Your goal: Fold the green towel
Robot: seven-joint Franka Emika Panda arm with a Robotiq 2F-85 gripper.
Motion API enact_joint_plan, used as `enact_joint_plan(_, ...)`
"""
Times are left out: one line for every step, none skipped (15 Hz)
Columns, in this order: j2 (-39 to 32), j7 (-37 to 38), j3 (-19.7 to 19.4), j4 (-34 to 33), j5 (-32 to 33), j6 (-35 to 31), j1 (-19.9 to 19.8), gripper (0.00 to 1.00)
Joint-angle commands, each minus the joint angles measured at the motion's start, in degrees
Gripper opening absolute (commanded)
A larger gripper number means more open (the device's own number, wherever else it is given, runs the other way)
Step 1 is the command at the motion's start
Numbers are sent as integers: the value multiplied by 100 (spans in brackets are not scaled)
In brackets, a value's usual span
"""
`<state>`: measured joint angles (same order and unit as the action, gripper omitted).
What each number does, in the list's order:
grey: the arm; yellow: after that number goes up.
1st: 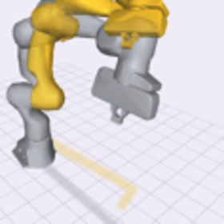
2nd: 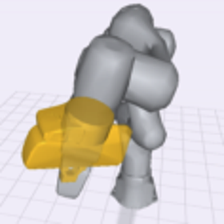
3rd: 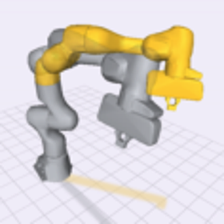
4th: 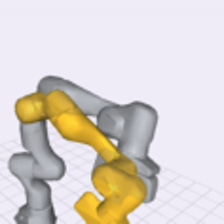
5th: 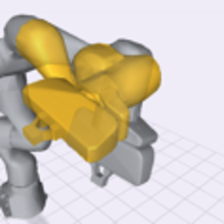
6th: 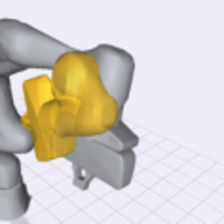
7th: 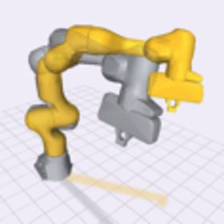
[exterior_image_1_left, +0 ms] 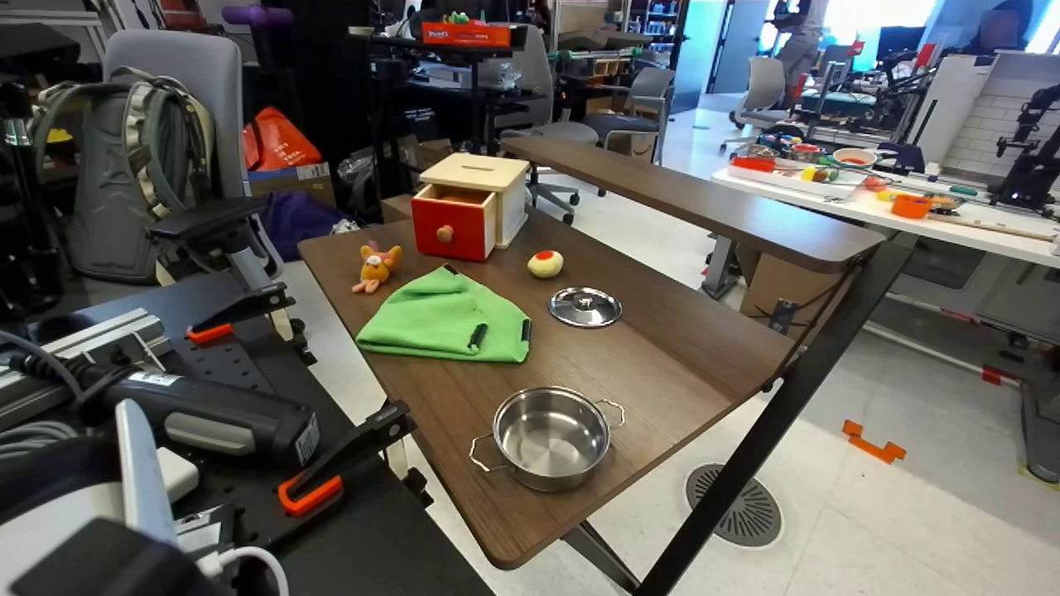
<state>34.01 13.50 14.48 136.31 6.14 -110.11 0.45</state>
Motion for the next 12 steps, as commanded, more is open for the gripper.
enact_joint_plan(-25, 66, -111, -11, 75, 17, 141, 100)
enact_joint_plan(-25, 66, -111, -11, 75, 17, 141, 100)
enact_joint_plan(-25, 66, -111, -11, 75, 17, 141, 100)
enact_joint_plan(-25, 66, -111, -11, 75, 17, 141, 100)
enact_joint_plan(-112, -112, -170, -21, 108, -163, 160, 100)
enact_joint_plan(-171, -201, -211, -4, 135, -343, 164, 100)
enact_joint_plan(-244, -314, -272, 26, 147, -639, 171, 100)
enact_joint_plan(-416, -481, -342, -8, 152, -798, 158, 100)
enact_joint_plan(-555, -655, -421, -3, 147, -971, 152, 100)
enact_joint_plan(-728, -874, -531, 20, 152, -1190, 139, 100)
enact_joint_plan(-898, -1109, -661, 28, 89, -1341, 153, 100)
enact_joint_plan(-1095, -1341, -776, 36, 93, -1471, 131, 100)
